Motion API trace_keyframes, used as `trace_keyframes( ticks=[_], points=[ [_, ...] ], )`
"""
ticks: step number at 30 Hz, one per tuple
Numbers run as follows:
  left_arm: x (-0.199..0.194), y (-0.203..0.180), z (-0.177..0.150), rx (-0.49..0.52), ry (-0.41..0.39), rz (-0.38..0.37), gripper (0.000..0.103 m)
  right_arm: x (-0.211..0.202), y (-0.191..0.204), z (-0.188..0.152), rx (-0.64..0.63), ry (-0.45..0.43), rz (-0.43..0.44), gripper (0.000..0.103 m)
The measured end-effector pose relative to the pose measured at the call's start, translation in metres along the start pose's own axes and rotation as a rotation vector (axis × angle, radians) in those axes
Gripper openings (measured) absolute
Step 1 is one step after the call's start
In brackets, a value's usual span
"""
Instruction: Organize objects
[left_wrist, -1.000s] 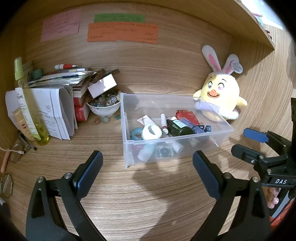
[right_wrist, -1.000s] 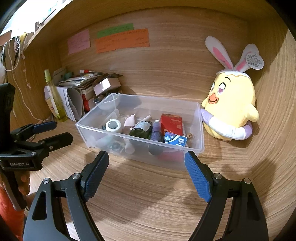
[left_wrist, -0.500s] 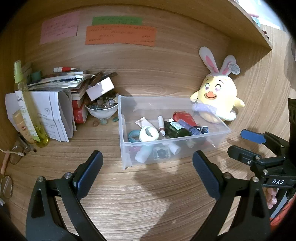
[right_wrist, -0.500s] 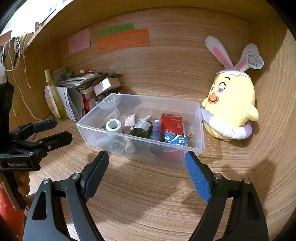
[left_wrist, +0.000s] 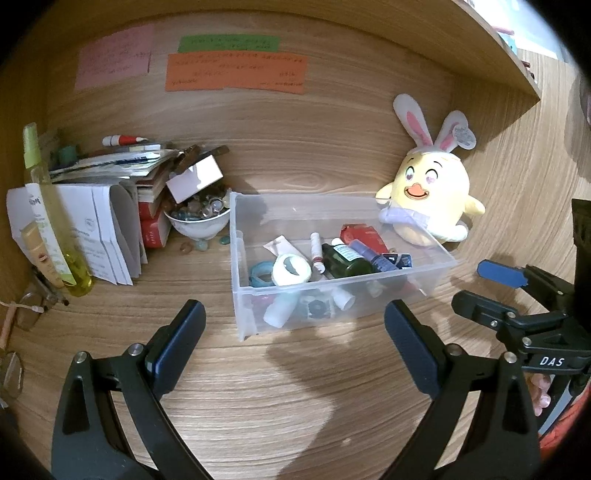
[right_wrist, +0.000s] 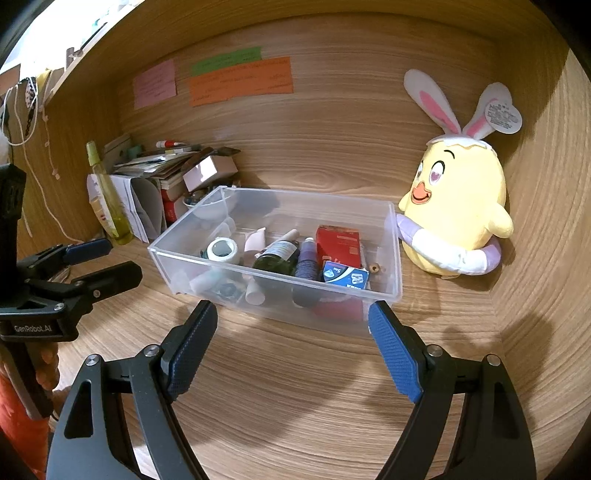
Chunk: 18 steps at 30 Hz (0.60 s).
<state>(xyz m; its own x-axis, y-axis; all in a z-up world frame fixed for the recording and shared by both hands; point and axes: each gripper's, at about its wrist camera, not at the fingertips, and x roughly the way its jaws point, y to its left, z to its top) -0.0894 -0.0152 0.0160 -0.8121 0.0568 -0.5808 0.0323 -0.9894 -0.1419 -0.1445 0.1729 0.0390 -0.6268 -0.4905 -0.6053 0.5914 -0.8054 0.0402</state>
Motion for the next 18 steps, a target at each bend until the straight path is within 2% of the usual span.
trace_keyframes(
  ticks=[6,18],
  points=[
    [0.005,-0.002,0.0,0.01,0.02,-0.014,0.099,0.0,-0.001,-0.001,0.005,0.002,0.0,0.082],
    [0.003,-0.015,-0.001,0.08,-0.007,-0.026,0.099,0.004,-0.006,-0.003,0.028,0.011,-0.001,0.082]
  ],
)
